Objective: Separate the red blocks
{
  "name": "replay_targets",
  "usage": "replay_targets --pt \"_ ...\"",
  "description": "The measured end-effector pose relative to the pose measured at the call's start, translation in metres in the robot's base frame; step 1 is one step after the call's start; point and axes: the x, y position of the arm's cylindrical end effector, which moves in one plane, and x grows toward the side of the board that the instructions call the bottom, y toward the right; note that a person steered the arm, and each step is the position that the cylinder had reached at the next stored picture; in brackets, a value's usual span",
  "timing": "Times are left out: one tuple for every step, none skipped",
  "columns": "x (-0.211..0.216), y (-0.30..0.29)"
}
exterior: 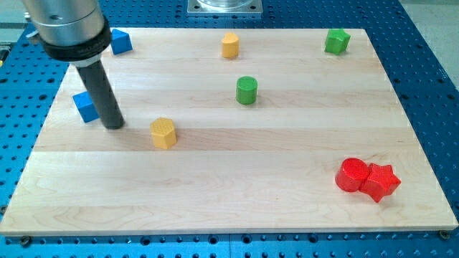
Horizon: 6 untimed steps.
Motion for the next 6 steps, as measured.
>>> replay_targets --pt "-0.016 0.068" --pt "0.011 0.086" --pt "0.056 0.161" --pt "0.123 0.211" --pt "0.147 0.309" --pt "0.14 0.33"
